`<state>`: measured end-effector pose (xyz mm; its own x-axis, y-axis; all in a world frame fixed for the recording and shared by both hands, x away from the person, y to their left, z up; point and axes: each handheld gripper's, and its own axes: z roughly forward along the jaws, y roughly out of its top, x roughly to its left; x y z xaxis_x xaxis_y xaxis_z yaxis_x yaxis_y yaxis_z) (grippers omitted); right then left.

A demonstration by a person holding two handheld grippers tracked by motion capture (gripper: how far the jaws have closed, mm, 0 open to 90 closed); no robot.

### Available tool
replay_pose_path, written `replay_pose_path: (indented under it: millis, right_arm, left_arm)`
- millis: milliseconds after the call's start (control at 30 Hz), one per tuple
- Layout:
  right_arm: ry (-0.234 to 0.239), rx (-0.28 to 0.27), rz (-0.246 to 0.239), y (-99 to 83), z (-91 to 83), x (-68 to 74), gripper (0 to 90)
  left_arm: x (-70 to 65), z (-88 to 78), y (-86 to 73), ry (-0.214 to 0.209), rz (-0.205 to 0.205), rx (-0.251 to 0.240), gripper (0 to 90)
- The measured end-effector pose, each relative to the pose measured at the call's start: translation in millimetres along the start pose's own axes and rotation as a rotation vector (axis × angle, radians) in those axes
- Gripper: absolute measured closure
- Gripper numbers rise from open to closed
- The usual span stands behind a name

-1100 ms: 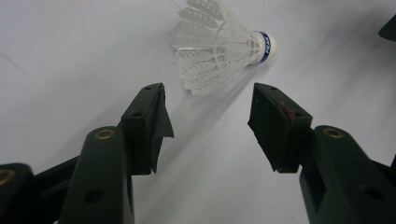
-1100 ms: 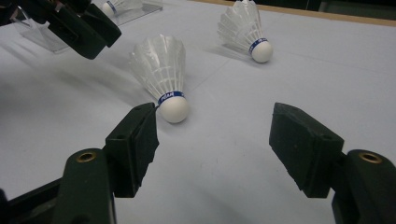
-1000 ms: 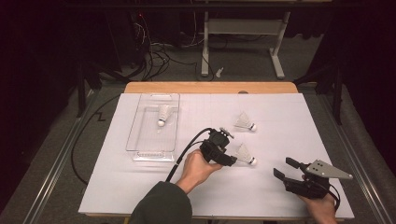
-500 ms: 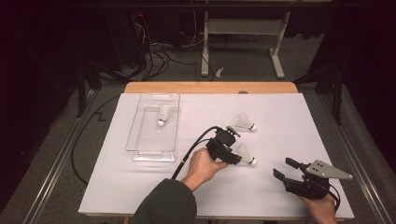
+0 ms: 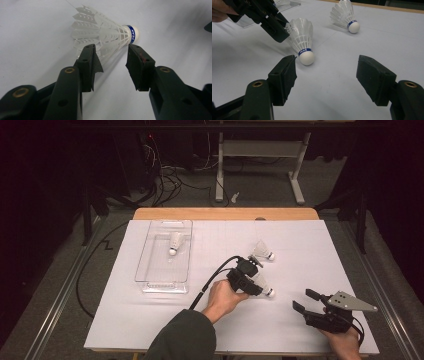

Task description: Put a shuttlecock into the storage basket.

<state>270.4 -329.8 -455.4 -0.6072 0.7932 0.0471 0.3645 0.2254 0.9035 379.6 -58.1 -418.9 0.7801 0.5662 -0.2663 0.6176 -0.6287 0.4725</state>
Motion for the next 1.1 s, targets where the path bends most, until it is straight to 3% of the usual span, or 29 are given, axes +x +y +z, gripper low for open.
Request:
replay_pose_path:
  millis: [367, 633, 933, 1100]
  right_arm:
    - [-0.001, 0.004, 0.007, -0.1, 1.1, -0.4, 32.5]
    - [0.000, 0.007, 0.003, -0.2, 1.6, -0.4, 32.5]
    - [0.001, 0.008, 0.005, -0.3, 1.4, -0.4, 32.5]
    - [-0.001, 0.011, 0.009, -0.8, 1.4, -0.6, 32.5]
  left_arm:
    - [-0.4, 0.2, -0.8, -0.007, 0.026, 0.016, 79.1]
    - [-4.2, -0.6, -3.1, -0.008, 0.074, 0.036, 88.8]
    - [-8.4, -2.6, -4.1, -0.021, 0.104, 0.035, 89.8]
    - [-5.8, -8.0, -4.8, -0.017, 0.095, 0.022, 89.8]
